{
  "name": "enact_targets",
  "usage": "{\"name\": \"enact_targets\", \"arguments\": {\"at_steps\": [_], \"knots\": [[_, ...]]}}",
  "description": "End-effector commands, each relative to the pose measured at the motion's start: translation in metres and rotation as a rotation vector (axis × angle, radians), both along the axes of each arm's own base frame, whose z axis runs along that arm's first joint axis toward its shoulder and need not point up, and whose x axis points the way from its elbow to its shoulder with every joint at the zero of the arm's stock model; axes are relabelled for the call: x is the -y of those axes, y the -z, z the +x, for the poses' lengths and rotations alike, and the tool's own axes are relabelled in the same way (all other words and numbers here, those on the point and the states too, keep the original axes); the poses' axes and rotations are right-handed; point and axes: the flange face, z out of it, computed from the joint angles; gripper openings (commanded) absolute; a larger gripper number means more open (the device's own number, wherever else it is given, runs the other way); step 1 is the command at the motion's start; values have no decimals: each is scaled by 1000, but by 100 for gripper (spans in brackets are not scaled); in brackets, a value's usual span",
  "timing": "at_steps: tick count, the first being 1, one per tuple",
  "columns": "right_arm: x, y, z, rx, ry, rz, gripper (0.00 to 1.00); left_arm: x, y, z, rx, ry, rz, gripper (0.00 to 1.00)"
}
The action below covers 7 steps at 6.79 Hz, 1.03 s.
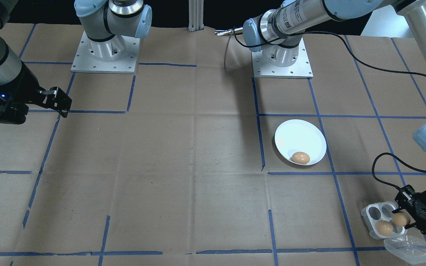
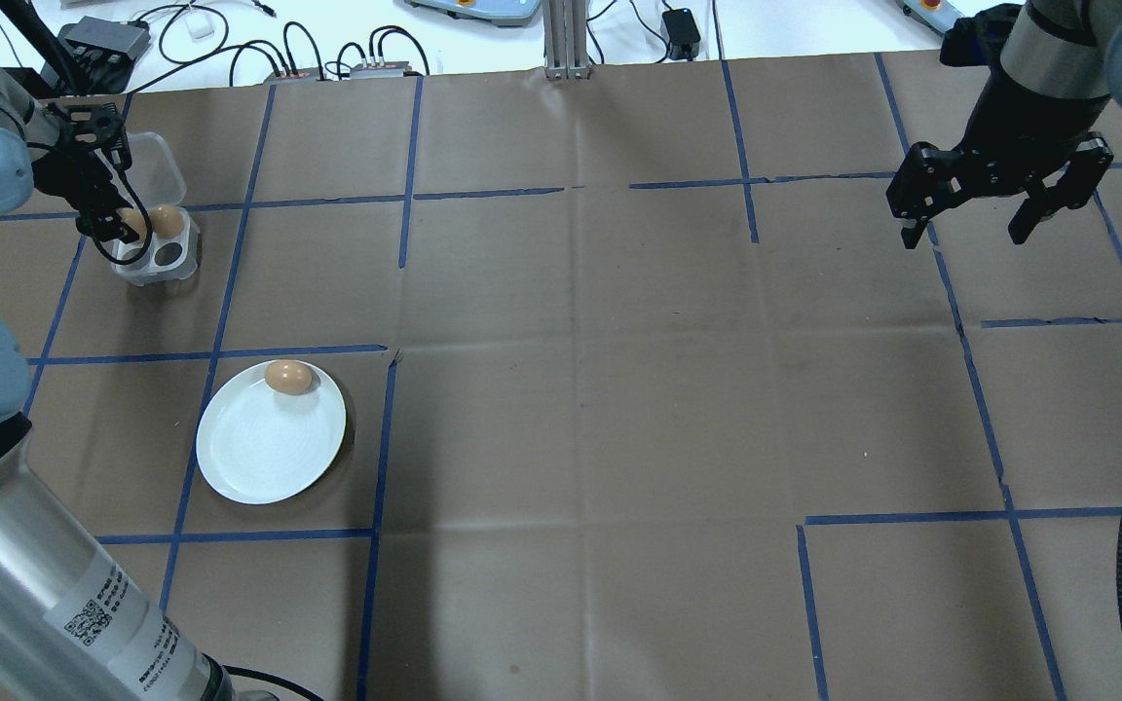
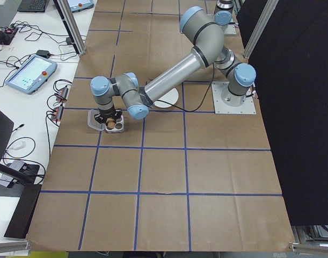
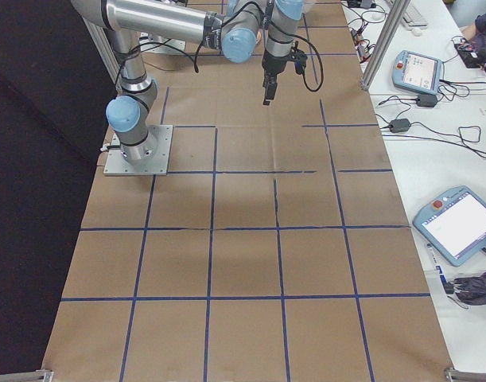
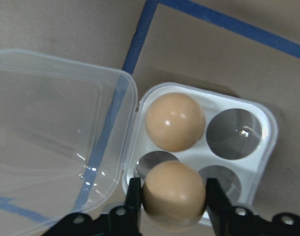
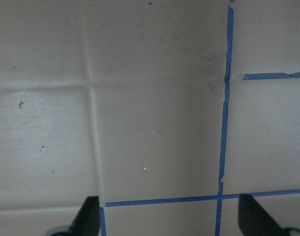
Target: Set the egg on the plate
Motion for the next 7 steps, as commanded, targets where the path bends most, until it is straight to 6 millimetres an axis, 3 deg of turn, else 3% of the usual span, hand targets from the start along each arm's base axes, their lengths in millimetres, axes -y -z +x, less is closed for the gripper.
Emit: {"name": "enact_targets", "arguments": {"at_steps": [1, 2, 3, 5, 6, 7], "knots": [[0, 0, 0, 0, 0, 0, 100, -27, -37, -16, -1, -45, 38, 21], [0, 0, 0, 0, 0, 0, 100, -50, -50, -36, -10, -118, 49, 21], [0, 0, 0, 0, 0, 0, 100, -84, -48, -58, -33, -223, 79, 21], [0, 0, 0, 0, 0, 0, 100, -155, -39, -125, -56, -376, 129, 21], [0, 0, 0, 0, 0, 0, 100, -177, -35, -156, -56, -409, 144, 22], [0, 0, 0, 0, 0, 0, 100, -187, -23, -179, -56, -427, 165, 22]]}}
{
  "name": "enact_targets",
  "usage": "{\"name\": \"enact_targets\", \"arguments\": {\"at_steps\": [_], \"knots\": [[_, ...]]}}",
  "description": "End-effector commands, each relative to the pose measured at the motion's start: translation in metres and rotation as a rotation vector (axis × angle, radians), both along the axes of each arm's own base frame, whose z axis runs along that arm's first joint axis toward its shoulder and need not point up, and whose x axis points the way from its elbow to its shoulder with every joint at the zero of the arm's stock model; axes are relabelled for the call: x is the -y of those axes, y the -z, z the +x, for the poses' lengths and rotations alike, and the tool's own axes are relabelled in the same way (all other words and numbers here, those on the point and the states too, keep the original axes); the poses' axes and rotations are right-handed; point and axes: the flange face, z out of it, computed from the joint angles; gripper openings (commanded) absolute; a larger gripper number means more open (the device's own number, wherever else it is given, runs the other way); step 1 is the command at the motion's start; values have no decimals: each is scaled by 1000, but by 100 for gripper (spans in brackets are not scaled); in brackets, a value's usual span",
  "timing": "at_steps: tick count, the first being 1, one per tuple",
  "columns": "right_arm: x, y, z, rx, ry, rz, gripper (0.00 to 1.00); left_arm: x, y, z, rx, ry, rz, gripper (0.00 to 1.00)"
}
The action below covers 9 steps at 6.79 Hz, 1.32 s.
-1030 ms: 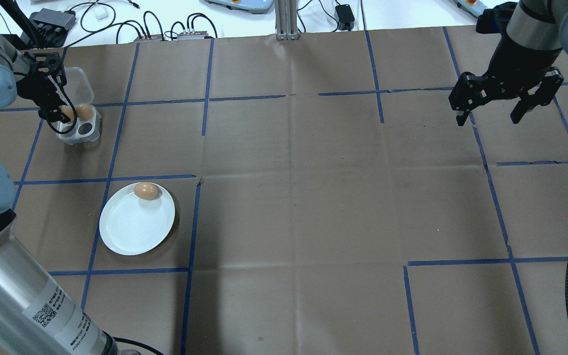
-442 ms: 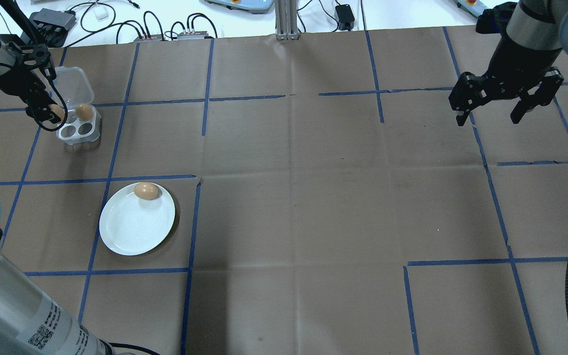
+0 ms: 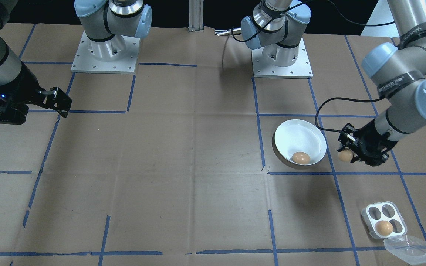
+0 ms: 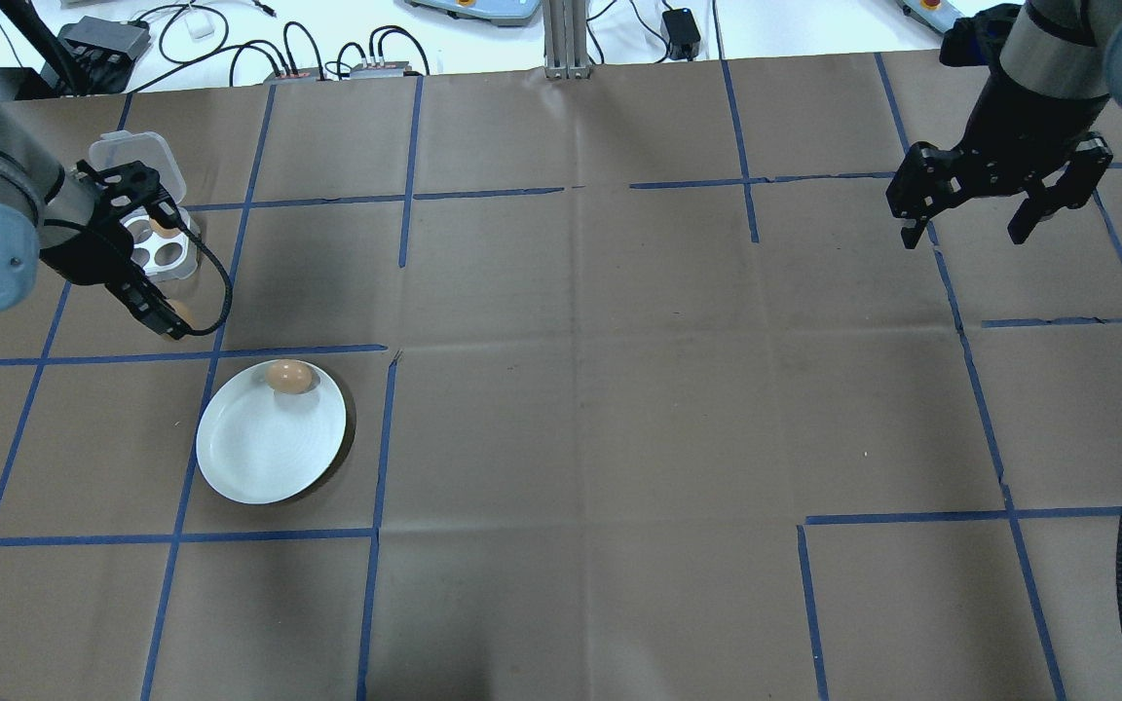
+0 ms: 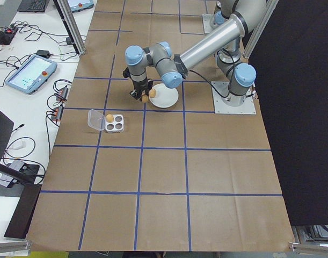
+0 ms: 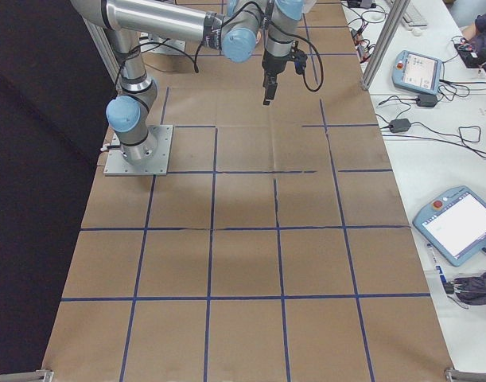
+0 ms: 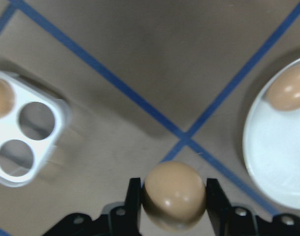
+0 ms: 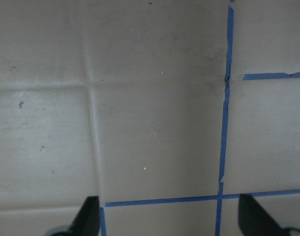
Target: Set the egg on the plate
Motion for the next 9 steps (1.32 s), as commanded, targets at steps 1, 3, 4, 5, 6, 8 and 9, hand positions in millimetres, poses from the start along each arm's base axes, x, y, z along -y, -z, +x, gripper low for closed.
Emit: {"name": "enact_targets", "arguments": {"at_steps": [1, 3, 4, 5, 6, 8, 9], "knots": [[0, 0, 0, 0, 0, 0, 100, -27, 24, -49, -7, -42, 52, 26], [0, 0, 0, 0, 0, 0, 100, -49, 36, -58, -10, -41, 65, 31], [0, 0, 0, 0, 0, 0, 100, -55, 45, -60, -12, -49, 69, 35], [0, 0, 0, 0, 0, 0, 100, -60, 52, -58, -12, -56, 67, 36], [0, 0, 0, 0, 0, 0, 100, -58, 51, -58, -6, -56, 50, 63], [0, 0, 0, 0, 0, 0, 100, -59, 51, -57, -1, -80, 52, 99], [0, 0, 0, 0, 0, 0, 100, -58, 50, -57, -2, -79, 48, 99]]}}
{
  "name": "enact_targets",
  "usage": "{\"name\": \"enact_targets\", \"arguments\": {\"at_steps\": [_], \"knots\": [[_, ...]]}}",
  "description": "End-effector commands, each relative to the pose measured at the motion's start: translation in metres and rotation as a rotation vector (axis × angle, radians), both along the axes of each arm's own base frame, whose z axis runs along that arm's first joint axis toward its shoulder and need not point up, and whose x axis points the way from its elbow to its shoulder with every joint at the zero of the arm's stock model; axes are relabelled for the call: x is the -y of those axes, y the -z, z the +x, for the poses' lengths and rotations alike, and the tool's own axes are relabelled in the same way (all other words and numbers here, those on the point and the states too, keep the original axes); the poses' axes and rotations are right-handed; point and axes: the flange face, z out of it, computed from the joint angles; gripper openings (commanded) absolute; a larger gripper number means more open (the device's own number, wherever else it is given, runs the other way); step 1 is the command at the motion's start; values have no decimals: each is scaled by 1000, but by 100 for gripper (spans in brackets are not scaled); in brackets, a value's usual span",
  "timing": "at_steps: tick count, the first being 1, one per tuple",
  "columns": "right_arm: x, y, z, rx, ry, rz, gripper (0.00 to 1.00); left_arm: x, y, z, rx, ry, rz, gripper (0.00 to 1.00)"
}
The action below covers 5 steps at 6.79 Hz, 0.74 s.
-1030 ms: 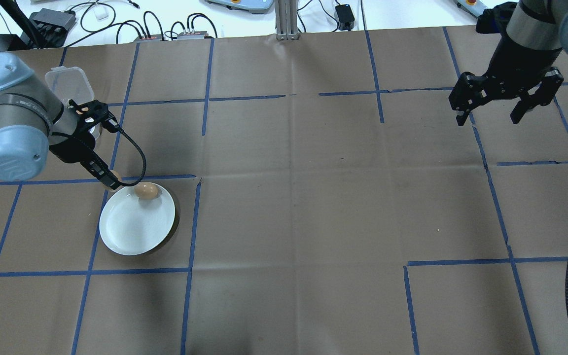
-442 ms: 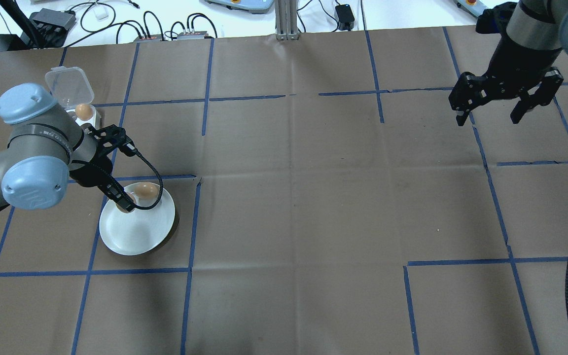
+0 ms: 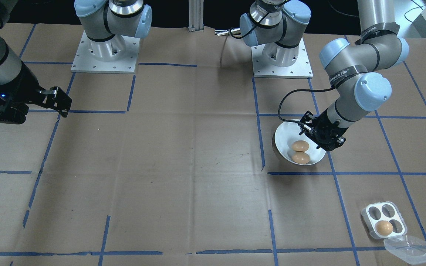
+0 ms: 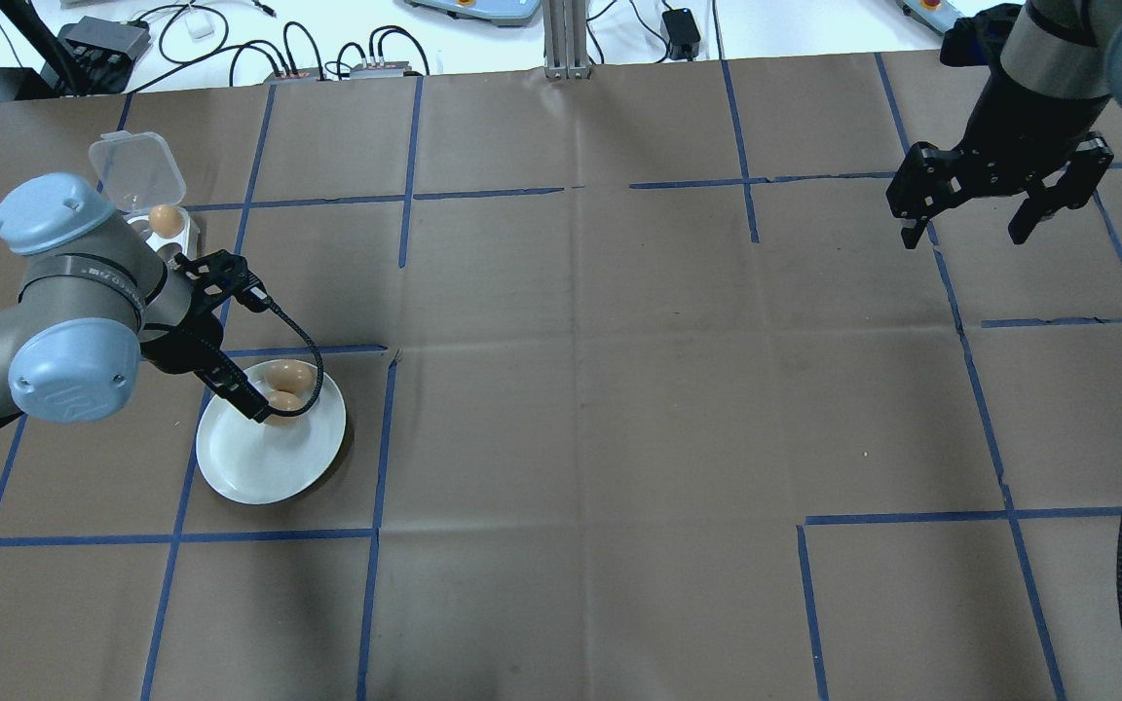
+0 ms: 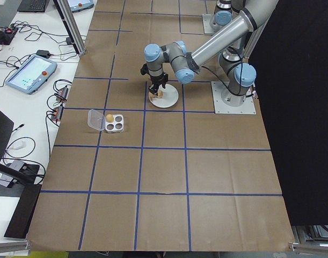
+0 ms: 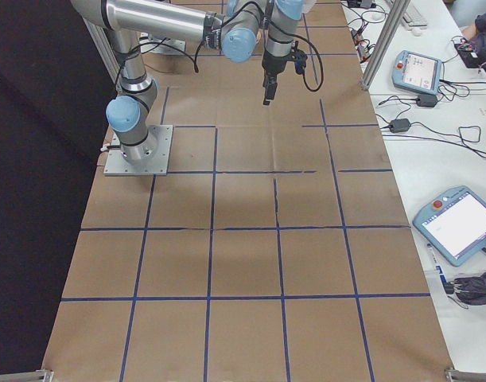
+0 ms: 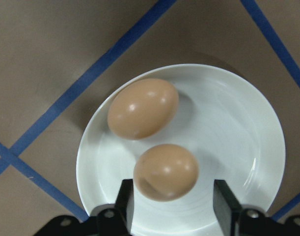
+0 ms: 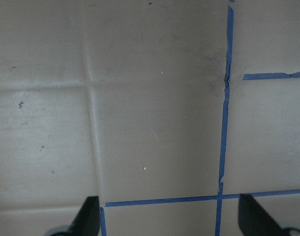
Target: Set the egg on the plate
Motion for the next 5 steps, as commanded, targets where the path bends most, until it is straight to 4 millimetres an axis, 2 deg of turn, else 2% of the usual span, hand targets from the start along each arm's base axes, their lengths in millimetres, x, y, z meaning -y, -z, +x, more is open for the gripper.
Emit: {"name": "enact_targets", "arguments": {"at_steps": [1, 2, 3, 4, 5], "knots": [[0, 0, 0, 0, 0, 0, 100, 7, -12, 7, 10, -14, -29, 99], [0, 0, 0, 0, 0, 0, 100, 20, -41, 22, 28, -23, -92, 99], [0, 0, 0, 0, 0, 0, 100, 43, -56, 42, 40, -29, -117, 99], [0, 0, 0, 0, 0, 0, 100, 62, -66, 50, 48, -28, -141, 99], [0, 0, 0, 0, 0, 0, 100, 90, -67, 64, 51, 21, -157, 99]]}}
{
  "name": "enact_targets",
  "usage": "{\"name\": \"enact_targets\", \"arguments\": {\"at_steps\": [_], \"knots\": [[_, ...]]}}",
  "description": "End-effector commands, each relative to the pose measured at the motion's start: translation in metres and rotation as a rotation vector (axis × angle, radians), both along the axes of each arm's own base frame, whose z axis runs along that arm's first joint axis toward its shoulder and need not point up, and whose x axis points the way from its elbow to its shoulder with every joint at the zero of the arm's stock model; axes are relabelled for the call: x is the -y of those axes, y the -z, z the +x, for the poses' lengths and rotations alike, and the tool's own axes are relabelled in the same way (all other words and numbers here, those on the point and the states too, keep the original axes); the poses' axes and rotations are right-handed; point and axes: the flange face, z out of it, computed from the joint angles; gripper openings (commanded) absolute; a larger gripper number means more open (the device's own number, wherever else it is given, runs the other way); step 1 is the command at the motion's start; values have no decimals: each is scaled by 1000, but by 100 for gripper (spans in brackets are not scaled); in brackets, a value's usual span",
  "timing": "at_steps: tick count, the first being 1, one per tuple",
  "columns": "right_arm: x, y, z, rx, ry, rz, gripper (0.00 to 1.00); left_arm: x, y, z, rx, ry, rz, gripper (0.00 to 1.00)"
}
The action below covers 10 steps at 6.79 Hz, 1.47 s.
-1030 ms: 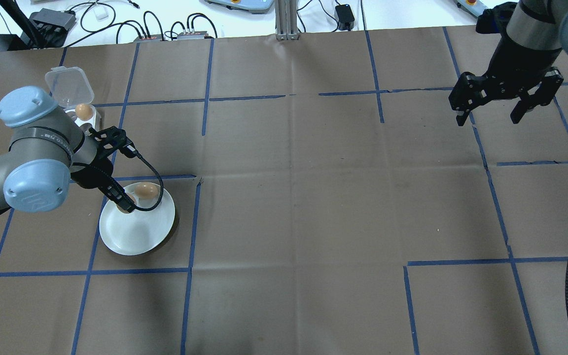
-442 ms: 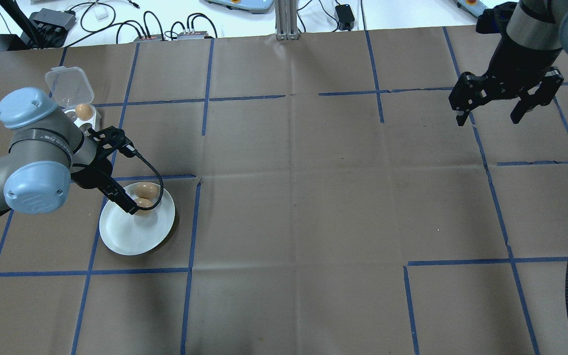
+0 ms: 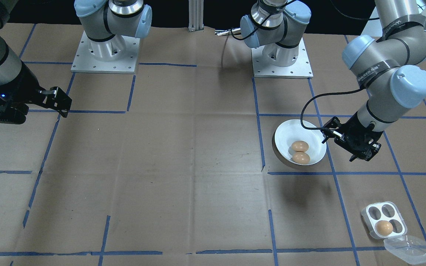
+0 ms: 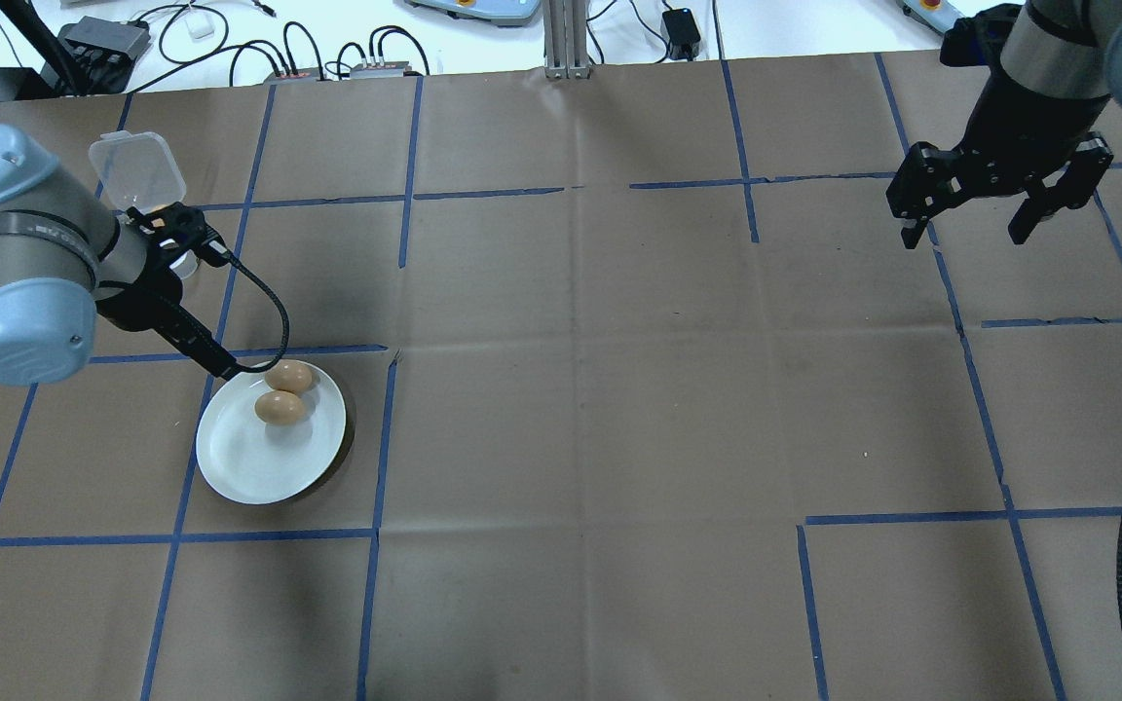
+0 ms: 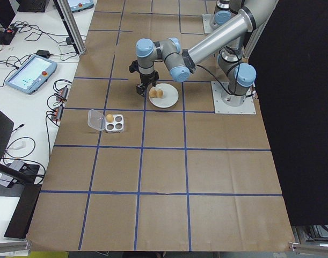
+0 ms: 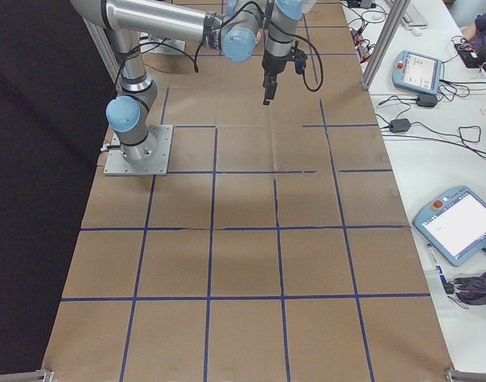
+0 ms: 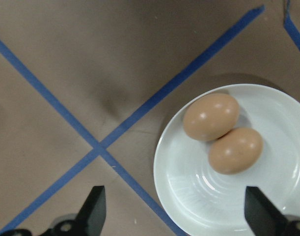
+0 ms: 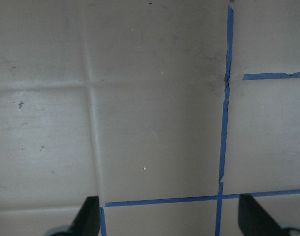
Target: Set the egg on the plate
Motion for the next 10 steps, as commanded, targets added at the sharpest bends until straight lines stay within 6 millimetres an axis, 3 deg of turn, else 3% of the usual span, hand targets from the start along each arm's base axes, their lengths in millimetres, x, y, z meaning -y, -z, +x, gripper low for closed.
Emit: {"name": "enact_targets", "arguments": {"at_steps": [1, 3, 4, 6, 8, 10], "knots": [[0, 0, 0, 0, 0, 0, 100, 57, -12, 27, 22, 86, -42, 99], [0, 0, 0, 0, 0, 0, 100, 101, 0, 44, -6, -14, -64, 99], [0, 0, 0, 0, 0, 0, 100, 117, 1, 66, -10, -208, -82, 99], [0, 0, 0, 0, 0, 0, 100, 144, 23, 92, -27, -585, -78, 99], [0, 0, 0, 0, 0, 0, 100, 165, 36, 107, -39, -878, -83, 99], [0, 0, 0, 0, 0, 0, 100, 194, 38, 120, -38, -918, -116, 99]]}}
